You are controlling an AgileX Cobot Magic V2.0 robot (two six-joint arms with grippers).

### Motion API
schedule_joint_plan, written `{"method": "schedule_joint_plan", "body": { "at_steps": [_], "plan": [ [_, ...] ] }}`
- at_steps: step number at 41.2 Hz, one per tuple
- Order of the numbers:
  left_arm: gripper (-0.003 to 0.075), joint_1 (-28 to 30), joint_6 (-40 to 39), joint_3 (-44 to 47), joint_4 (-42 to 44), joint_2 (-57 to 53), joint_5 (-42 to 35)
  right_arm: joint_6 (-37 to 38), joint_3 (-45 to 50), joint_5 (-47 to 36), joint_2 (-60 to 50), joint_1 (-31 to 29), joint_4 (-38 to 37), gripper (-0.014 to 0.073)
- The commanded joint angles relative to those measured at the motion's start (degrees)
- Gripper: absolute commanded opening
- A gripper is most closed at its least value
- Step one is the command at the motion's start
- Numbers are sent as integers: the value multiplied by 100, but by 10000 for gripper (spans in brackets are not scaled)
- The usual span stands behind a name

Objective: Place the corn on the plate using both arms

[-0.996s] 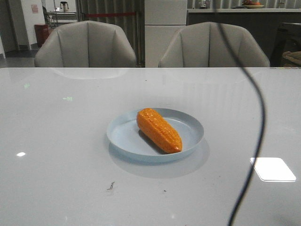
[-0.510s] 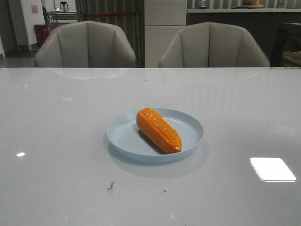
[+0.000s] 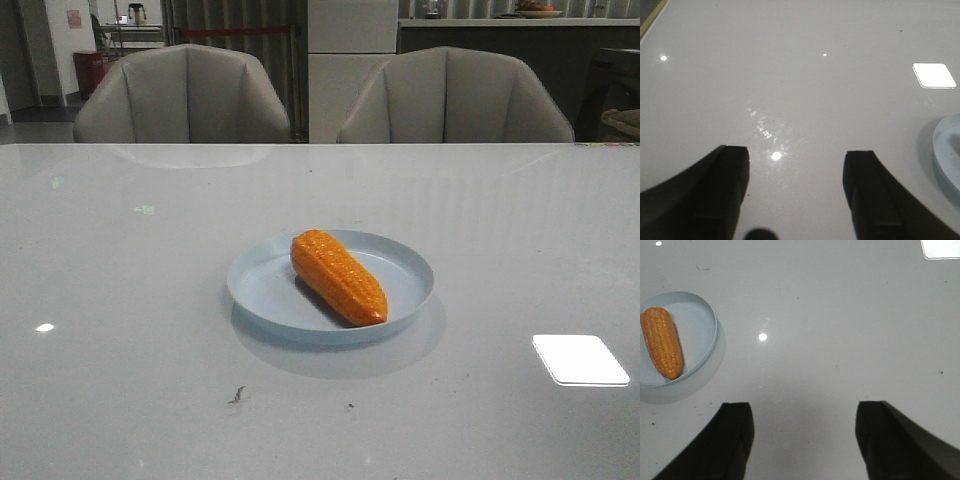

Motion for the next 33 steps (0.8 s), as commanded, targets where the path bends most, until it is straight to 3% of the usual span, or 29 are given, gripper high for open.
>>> {"method": "schedule_joint_plan", "body": {
  "at_steps": [1, 18, 33],
  "plan": [
    [437, 4, 8, -180, -75, -28, -426, 6, -162, -521, -8, 156, 128, 545],
    [90, 4, 8, -180, -75, -28, -426, 6, -162, -484, -8, 398, 128, 545],
    [94, 4, 8, -180, -75, -28, -426, 6, -162, -484, -8, 398, 128, 545]
  ]
}}
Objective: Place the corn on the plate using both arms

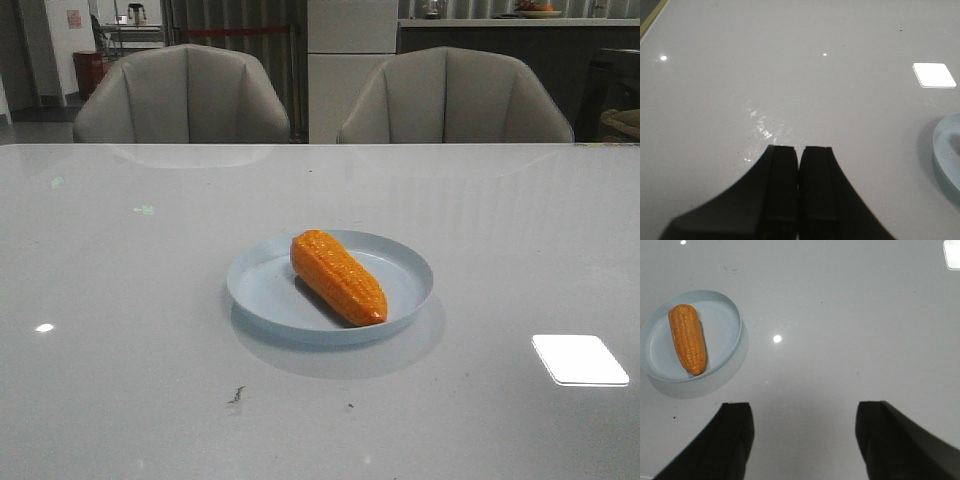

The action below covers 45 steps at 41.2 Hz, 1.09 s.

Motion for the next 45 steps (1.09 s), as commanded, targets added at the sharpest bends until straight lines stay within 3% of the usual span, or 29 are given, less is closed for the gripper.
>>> {"method": "schedule_joint_plan", "body": {
  "at_steps": [1, 13, 21, 33, 45],
  "plan": [
    [94, 4, 8, -180, -75, -28, -426, 6, -161, -338, -8, 4, 68, 545],
    [94, 4, 8, -77, -75, -342, -416, 6, -161, -334, -8, 4, 68, 545],
    [94, 4, 8, 675, -75, -1276, -629, 6, -161, -334, -8, 4, 68, 545],
    [94, 4, 8, 2339, -75, -3034, -1990, 6, -161, -334, -8, 4, 68, 545],
    [94, -19, 8, 3424, -75, -3368, -3076, 6, -161, -334, -8, 4, 68, 545]
  ]
}}
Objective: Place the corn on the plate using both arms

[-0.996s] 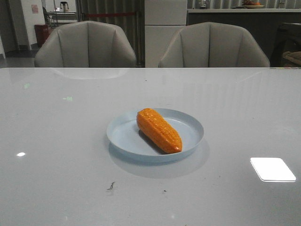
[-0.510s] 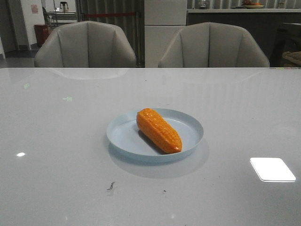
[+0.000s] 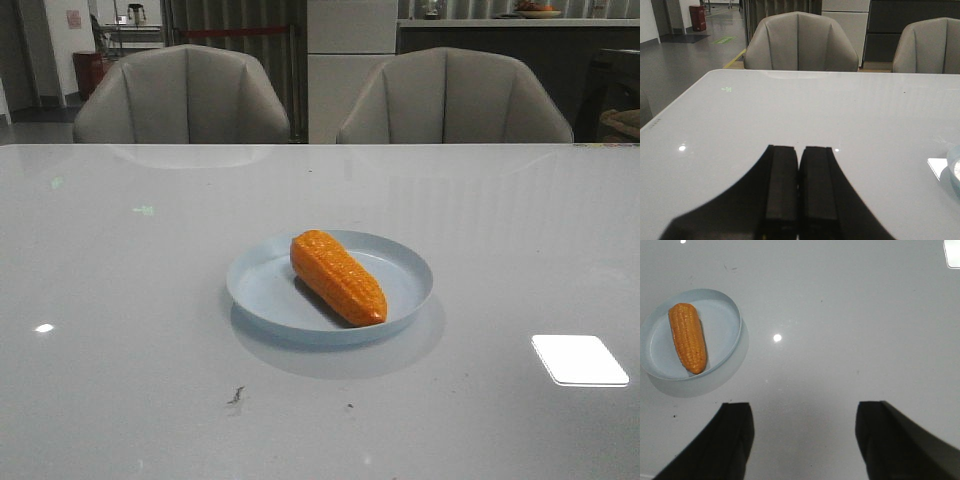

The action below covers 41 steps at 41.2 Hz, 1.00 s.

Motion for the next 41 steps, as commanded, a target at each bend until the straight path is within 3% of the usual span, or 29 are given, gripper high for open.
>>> {"method": "schedule_joint_plan", "body": {
  "at_steps": [1, 4, 22, 41],
  "plan": [
    [94, -33, 8, 183, -71, 41, -976, 6, -161, -355, -8, 4, 58, 545],
    [94, -109, 8, 488, -31, 15, -1439, 6, -161, -355, -8, 4, 58, 545],
    [94, -220, 8, 470, -17, -1547, -256, 6, -161, -362, -8, 4, 58, 545],
    [94, -220, 8, 470, -17, -1436, -293, 6, -161, -328, -19, 4, 58, 545]
  ]
}}
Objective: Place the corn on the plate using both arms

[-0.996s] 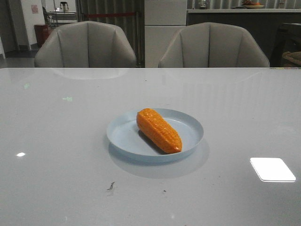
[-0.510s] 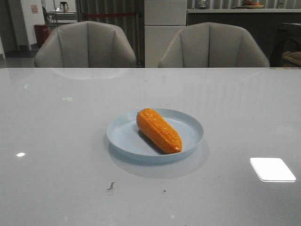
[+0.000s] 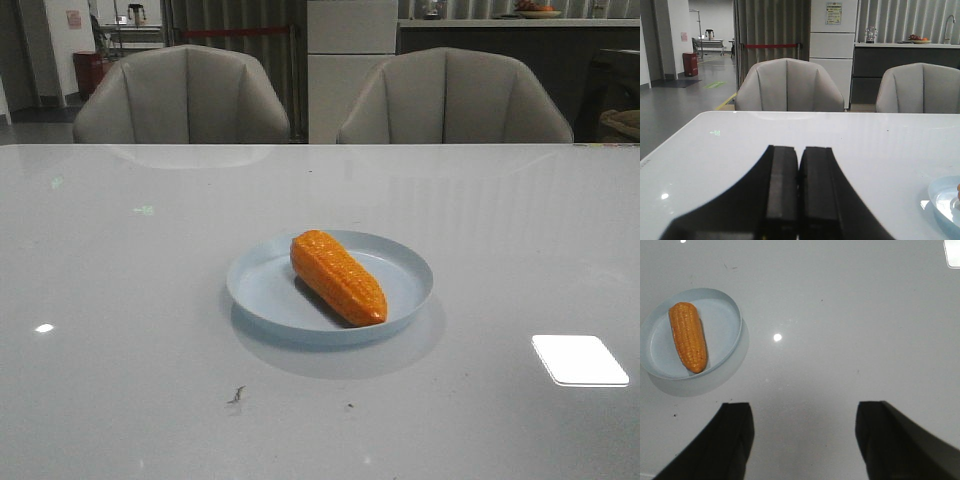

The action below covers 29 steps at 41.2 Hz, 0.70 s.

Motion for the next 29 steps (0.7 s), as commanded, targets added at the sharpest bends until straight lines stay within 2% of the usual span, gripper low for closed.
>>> {"method": "schedule_joint_plan", "body": {
  "at_steps": [1, 17, 22, 29],
  "plan": [
    [94, -33, -1, 215, -14, -53, -448, 6, -161, -349, -19, 4, 58, 545],
    [94, -33, -1, 215, -14, -53, -448, 6, -61, -468, -89, 4, 63, 535],
    [94, -33, -1, 215, -14, -53, -448, 6, 289, -890, -442, 4, 63, 412],
    [94, -33, -1, 215, -14, -53, -448, 6, 1127, -2063, -1431, 4, 69, 143]
  ]
}}
